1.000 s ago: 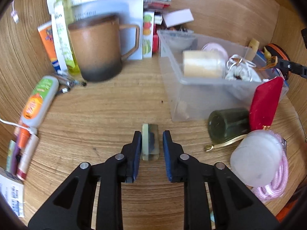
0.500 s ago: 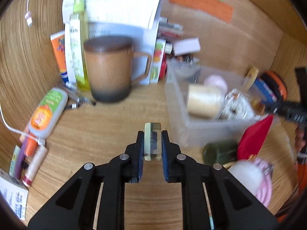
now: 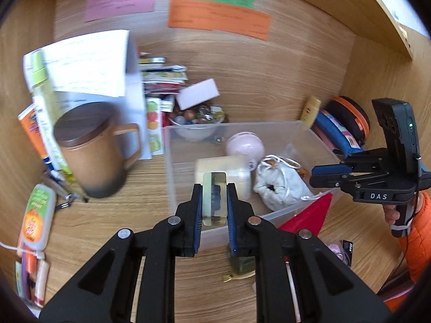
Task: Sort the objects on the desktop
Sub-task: 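Carry the green block with the left tool while the right tool carries the gourd charm into the box, then open both tools to release the green block and gourd charm in the box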
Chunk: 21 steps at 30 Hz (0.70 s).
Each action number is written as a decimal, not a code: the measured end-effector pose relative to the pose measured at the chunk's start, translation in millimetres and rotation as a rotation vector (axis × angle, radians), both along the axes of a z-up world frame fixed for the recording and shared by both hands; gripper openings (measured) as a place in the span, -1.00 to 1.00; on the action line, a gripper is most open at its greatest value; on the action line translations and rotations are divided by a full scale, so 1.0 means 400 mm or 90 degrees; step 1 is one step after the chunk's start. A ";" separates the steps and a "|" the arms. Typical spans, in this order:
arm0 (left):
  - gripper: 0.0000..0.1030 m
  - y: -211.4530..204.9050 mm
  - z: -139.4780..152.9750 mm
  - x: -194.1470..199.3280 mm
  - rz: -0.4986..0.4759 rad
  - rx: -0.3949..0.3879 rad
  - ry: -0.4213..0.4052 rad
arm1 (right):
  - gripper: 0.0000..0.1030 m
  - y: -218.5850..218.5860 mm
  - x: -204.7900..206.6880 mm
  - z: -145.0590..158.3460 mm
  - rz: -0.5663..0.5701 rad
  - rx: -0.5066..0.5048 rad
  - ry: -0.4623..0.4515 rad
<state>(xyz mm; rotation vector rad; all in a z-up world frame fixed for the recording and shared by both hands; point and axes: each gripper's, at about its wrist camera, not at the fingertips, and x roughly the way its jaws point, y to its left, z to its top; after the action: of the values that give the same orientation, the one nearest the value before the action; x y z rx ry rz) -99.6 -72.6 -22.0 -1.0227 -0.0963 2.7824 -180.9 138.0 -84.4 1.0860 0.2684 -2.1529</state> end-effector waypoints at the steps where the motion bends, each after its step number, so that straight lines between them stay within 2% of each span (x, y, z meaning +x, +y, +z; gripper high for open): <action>1: -0.70 0.006 -0.004 -0.006 -0.005 -0.001 -0.004 | -0.67 -0.001 0.005 0.001 -0.001 0.003 0.004; 13: -0.71 0.039 -0.039 -0.047 -0.037 -0.005 -0.048 | -0.67 -0.004 0.046 0.028 -0.002 -0.004 0.025; 21: -0.71 0.047 -0.058 -0.072 -0.037 -0.006 -0.081 | -0.67 -0.004 0.074 0.032 -0.006 -0.018 0.028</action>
<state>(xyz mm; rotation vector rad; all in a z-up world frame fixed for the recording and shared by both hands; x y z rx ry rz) -128.5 -53.9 -45.2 -1.1855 -0.0682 2.6677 -151.3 136.3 -71.5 1.0263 0.2518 -2.1849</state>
